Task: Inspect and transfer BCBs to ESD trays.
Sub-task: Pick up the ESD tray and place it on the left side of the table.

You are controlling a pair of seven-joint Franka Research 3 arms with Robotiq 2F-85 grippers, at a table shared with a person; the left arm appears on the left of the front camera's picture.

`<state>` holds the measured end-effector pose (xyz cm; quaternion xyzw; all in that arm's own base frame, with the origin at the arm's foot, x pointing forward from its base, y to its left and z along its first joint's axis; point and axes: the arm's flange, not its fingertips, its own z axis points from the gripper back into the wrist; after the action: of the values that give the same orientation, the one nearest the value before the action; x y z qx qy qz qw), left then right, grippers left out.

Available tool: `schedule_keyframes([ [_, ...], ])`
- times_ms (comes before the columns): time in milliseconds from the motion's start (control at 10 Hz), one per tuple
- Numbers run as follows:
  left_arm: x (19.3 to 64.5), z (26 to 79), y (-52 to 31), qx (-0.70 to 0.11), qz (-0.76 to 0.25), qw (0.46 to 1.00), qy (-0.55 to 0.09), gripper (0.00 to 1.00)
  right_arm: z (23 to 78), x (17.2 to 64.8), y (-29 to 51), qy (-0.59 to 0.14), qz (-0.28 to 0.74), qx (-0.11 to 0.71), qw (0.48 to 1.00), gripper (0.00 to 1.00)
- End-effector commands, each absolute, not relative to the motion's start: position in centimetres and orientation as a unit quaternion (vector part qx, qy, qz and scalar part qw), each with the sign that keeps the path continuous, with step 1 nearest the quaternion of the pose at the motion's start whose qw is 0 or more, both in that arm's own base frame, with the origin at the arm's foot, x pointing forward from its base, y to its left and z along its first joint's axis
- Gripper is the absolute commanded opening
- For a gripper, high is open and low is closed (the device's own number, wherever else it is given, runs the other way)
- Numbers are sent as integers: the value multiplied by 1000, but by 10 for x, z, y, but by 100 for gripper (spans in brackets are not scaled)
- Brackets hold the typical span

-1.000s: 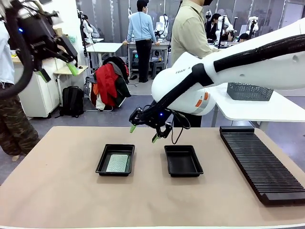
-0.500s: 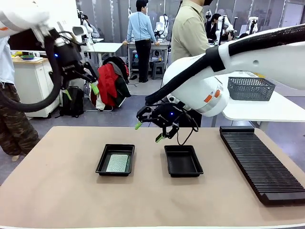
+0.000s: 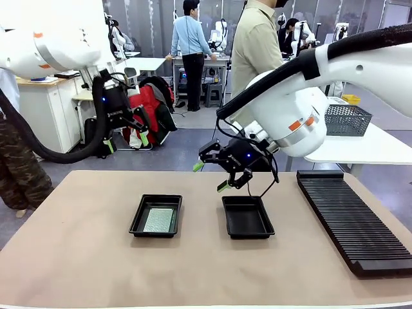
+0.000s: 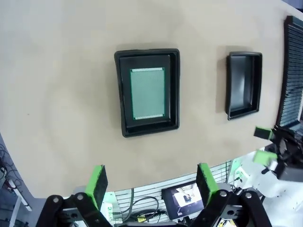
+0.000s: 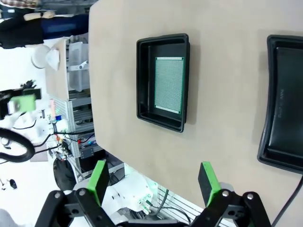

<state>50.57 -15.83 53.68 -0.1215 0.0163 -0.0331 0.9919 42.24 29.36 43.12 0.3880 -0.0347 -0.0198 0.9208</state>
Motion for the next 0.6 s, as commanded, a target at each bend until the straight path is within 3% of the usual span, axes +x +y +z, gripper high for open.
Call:
schedule_keyframes([
  [0,517,522,-168,-91,-13,996,17,100,422,417,274,-32,-5,419,907,100],
  [500,533,466,-186,-45,18,999,-3,100,406,419,253,-29,-2,461,887,100],
])
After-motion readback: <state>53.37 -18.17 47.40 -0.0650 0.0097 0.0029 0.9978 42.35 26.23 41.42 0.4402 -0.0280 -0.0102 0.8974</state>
